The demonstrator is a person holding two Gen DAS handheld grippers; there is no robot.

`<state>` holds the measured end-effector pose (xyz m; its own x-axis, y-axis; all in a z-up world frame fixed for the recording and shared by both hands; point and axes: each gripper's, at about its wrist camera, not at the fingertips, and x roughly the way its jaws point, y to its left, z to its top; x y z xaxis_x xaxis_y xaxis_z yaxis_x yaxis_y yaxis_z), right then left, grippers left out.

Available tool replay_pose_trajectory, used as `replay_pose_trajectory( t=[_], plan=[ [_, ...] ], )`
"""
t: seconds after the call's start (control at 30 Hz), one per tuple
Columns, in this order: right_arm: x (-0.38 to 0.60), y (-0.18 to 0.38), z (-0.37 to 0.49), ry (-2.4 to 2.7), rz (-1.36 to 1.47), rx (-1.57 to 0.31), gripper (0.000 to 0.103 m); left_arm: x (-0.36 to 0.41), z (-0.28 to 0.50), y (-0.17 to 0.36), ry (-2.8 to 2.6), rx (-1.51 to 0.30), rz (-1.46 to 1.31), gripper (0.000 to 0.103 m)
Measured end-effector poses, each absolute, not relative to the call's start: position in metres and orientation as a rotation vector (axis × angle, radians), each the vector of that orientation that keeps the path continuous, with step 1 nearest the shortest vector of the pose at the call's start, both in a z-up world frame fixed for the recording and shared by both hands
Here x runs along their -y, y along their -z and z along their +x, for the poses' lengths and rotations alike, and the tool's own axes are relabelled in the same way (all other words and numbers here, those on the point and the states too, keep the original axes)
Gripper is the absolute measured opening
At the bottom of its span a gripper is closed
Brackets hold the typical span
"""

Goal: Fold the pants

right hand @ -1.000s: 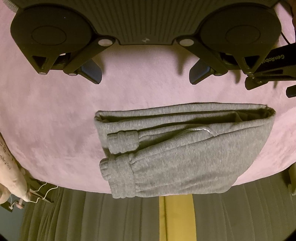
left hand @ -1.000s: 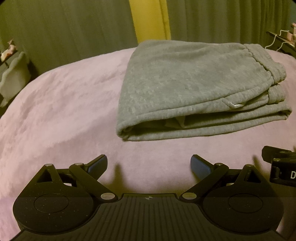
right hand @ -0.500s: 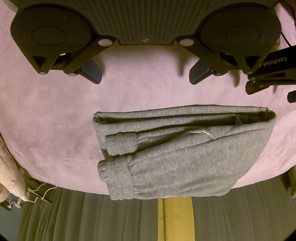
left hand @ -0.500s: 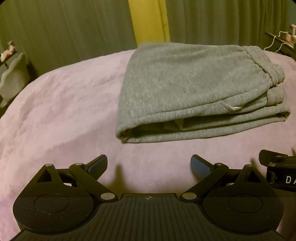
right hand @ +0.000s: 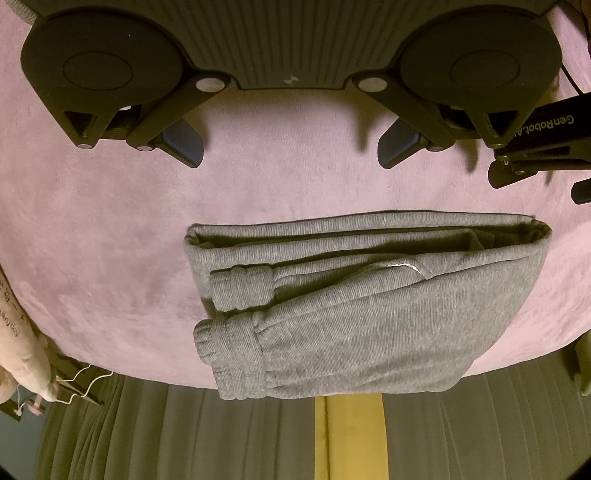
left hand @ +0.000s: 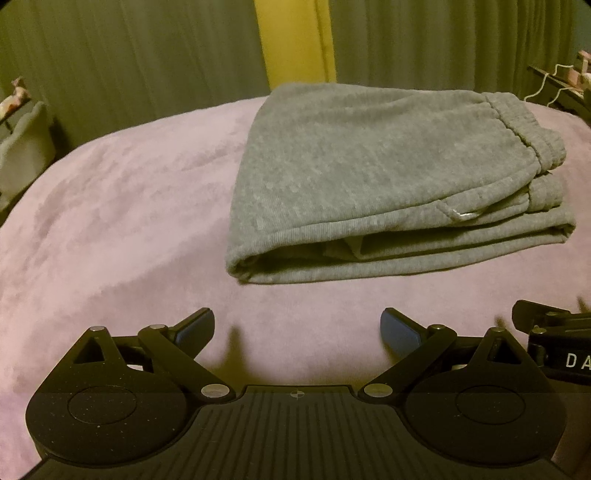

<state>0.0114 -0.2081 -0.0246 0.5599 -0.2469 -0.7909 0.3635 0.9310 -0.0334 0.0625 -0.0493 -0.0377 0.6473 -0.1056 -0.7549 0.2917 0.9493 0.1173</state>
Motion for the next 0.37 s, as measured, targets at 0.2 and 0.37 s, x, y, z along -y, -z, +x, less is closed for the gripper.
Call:
replay_pose_trajectory(
  t=[0.2,0.37],
  plan=[
    [0.2079,0.0244,0.0113,0.363,0.137,-0.907,0.101,0.0493,0.0607,0.0373,0.247,-0.829,0.236,0.100],
    [0.2078,0.0244,0.0118,0.362,0.136,-0.909,0.101,0.0524,0.0591,0.0357,0.239,-0.812,0.253,0.100]
  ],
)
